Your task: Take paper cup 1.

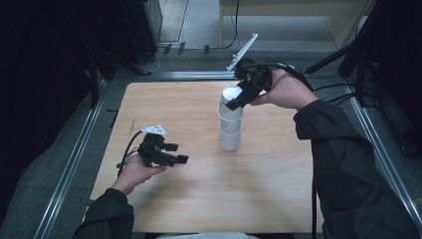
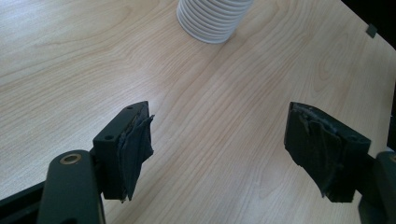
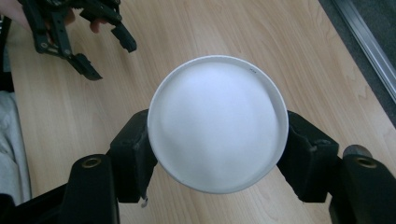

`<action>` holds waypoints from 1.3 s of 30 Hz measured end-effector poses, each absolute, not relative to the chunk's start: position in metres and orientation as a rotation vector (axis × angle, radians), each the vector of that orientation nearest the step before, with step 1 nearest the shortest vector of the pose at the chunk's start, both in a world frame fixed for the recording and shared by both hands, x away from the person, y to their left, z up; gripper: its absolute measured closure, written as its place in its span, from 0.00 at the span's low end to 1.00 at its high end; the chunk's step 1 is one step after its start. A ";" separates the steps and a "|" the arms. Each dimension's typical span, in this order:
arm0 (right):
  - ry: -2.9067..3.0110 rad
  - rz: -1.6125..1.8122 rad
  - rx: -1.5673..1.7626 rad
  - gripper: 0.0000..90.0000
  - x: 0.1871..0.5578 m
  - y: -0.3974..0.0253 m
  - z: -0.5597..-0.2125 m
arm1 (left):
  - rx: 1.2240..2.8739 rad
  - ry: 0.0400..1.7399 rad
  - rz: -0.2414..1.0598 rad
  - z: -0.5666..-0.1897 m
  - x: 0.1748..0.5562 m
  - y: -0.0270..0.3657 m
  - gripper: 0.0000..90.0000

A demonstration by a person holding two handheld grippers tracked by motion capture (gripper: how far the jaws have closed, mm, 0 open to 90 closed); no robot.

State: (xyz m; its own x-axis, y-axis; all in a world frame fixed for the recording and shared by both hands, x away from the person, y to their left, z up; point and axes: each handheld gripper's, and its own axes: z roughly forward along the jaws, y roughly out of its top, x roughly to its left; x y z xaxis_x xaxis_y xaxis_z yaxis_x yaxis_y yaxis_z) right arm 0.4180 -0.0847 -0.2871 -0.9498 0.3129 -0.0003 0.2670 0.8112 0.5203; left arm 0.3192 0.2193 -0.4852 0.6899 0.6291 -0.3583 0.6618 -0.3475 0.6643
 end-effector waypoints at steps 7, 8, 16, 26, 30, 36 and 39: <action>2.924 0.840 0.417 0.39 0.409 -0.087 -0.273 | 2.065 0.973 -0.049 -0.484 0.319 0.220 0.26; 2.928 0.830 0.415 0.39 0.406 -0.087 -0.273 | 2.061 0.975 -0.051 -0.484 0.319 0.219 0.26; 2.942 0.871 0.349 0.39 0.383 -0.100 -0.290 | 2.064 0.949 -0.045 -0.483 0.321 0.215 0.24; 2.940 0.955 0.300 0.39 0.351 -0.113 -0.328 | 2.034 0.889 -0.076 -0.478 0.320 0.207 0.24; 2.947 0.966 0.282 0.39 0.341 -0.115 -0.347 | 2.043 0.876 -0.074 -0.479 0.321 0.204 0.24; 2.950 0.998 0.310 0.39 0.336 -0.116 -0.367 | 2.060 0.865 -0.066 -0.479 0.323 0.202 0.24; 2.954 0.998 0.311 0.39 0.335 -0.115 -0.382 | 2.066 0.852 -0.054 -0.478 0.323 0.201 0.21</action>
